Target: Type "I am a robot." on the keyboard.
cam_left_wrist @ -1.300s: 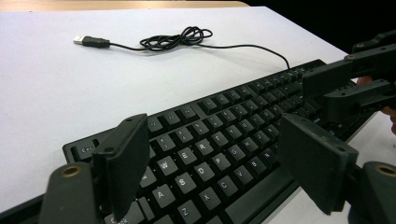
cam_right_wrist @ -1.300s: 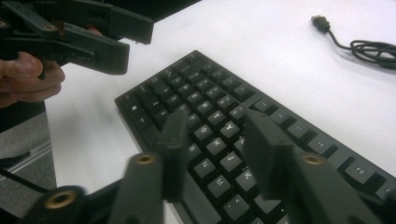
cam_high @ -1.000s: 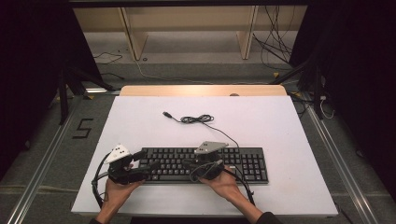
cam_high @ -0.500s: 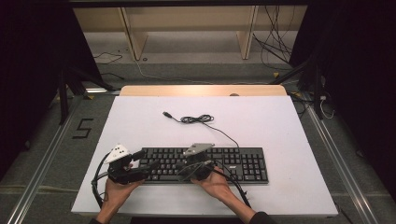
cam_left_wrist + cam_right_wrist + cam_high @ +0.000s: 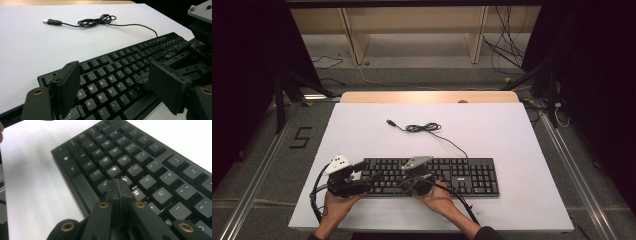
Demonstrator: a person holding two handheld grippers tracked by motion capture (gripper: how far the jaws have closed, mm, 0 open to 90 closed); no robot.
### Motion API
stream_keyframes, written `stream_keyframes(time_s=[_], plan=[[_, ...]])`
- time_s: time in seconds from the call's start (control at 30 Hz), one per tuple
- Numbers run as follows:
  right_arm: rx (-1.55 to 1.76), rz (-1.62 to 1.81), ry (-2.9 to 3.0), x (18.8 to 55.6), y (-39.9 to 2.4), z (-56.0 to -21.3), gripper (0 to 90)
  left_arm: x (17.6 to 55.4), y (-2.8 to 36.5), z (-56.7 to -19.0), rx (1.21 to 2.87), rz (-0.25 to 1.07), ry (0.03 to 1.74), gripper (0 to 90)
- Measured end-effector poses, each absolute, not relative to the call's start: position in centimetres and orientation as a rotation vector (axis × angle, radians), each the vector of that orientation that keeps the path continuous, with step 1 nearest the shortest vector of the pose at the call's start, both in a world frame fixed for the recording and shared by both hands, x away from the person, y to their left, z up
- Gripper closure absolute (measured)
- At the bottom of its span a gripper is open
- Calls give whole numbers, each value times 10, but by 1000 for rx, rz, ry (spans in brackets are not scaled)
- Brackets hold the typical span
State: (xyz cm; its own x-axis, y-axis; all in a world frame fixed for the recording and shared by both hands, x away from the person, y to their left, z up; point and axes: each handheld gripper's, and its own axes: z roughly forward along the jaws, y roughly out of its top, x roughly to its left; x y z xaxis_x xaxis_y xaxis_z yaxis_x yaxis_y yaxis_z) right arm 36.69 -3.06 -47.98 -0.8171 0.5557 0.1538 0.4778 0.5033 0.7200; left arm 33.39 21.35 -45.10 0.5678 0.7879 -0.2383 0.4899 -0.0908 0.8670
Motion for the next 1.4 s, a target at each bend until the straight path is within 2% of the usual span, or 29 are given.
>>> stream_keyframes(time_s=[0.37, 0.5, 0.67, 0.83, 1.13, 1.4], plan=[[916, 1231, 2617, 366, -32, -478, 900, 333, 214, -451, 1742, 353, 1063, 254], [946, 1294, 2559, 372, -46, -465, 834, 334, 214, -451, 1738, 350, 1065, 254], [999, 1378, 2487, 379, -72, -452, 572, 334, 214, -451, 1737, 351, 1062, 254], [1029, 1403, 2440, 382, -88, -444, 445, 333, 213, -451, 1741, 351, 1058, 254], [1033, 1403, 2398, 384, -98, -439, 310, 333, 213, -451, 1738, 349, 1057, 254], [1020, 1407, 2381, 384, -103, -436, 295, 333, 213, -451, 1738, 350, 1054, 254]])
